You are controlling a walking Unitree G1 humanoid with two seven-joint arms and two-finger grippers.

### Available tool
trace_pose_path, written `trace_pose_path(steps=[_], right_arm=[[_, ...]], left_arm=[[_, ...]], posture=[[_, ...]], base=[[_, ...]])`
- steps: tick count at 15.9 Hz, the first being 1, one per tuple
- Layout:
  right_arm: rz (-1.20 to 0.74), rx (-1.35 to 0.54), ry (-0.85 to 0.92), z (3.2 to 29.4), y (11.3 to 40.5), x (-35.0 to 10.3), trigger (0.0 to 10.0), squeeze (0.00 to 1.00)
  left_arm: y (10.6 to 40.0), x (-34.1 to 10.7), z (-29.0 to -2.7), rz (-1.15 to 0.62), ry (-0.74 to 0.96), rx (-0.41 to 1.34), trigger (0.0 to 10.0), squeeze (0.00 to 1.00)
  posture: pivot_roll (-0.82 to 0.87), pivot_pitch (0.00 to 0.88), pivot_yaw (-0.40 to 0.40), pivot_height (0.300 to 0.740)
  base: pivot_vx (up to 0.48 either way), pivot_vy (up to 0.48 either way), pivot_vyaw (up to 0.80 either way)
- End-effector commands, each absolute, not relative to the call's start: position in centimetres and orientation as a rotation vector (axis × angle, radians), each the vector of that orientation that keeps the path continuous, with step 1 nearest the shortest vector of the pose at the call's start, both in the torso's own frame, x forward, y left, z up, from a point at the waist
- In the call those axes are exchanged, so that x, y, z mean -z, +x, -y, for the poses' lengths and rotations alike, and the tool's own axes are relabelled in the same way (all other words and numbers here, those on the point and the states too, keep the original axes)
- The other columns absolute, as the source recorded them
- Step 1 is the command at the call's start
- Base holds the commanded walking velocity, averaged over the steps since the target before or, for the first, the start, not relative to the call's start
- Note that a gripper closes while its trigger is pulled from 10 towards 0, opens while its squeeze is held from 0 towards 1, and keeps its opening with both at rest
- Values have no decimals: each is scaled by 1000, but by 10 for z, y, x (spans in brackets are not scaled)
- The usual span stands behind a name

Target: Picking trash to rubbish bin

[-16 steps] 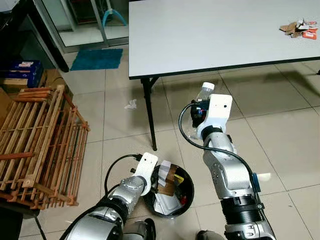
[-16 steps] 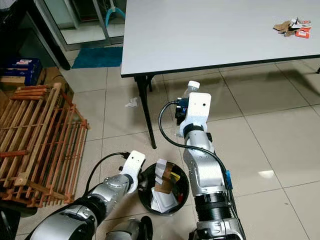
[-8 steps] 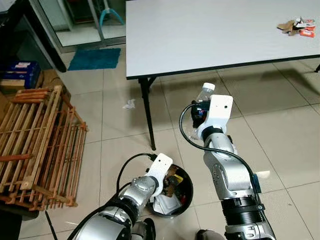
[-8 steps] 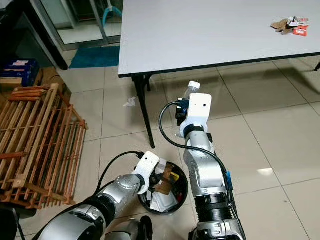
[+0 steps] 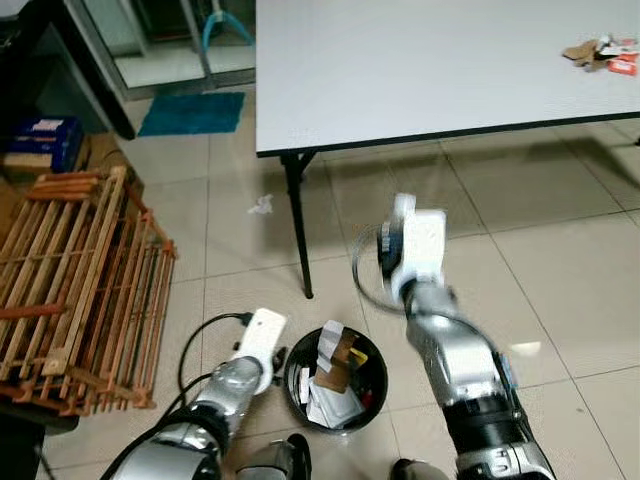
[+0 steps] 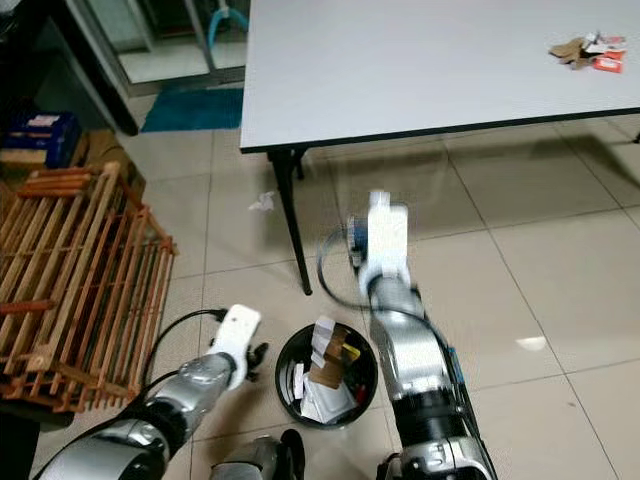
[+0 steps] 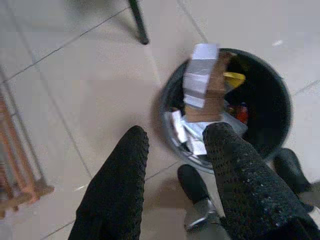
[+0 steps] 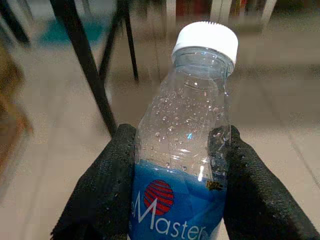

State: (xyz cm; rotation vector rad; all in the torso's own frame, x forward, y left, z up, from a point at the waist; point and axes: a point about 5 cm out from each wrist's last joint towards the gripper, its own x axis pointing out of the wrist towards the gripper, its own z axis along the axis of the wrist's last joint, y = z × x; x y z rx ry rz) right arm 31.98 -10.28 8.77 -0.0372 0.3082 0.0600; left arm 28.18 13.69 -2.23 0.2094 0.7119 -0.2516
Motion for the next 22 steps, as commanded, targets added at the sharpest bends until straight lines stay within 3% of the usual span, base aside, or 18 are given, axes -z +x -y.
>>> trace_pose_path(steps=[1, 5, 9, 11, 13, 19, 20, 22], right_arm=[[-380, -86, -63, 103, 313, -70, 10000, 0], [-533, -200, -24, 87, 303, -42, 10000, 0], [-740, -368, 80, 51, 290, -10, 10000, 0], [-793, -436, 63, 34, 282, -2, 10000, 0], [-816, -476, 49, 24, 279, 0, 10000, 0], [-815, -424, 150, 26, 279, 5, 10000, 0], [-784, -407, 163, 28, 283, 1, 10000, 1000], [-762, -392, 184, 30, 288, -2, 10000, 1000]], left_arm=[[283, 20, -154, -684, 200, 170, 10000, 0], [290, 9, -177, -589, 199, 37, 10000, 0], [312, -24, -189, -384, 135, -91, 10000, 0], [326, -51, -199, -236, 72, -166, 10000, 0], [329, -59, -209, -203, 78, -214, 10000, 0], [328, -64, -213, -165, 84, -235, 10000, 0], [328, -63, -208, -166, 75, -228, 10000, 0], [330, -64, -197, -162, 64, -199, 10000, 0]], posture=[[1, 170, 78, 740], [11, 177, 56, 740], [25, 177, 36, 740], [41, 179, 28, 740], [45, 177, 26, 740], [47, 178, 14, 740], [46, 177, 12, 740], [39, 174, 13, 740]], base=[[0, 0, 0], [0, 0, 0], [0, 0, 0], [0, 0, 0], [0, 0, 0], [0, 0, 0], [0, 0, 0], [0, 0, 0]])
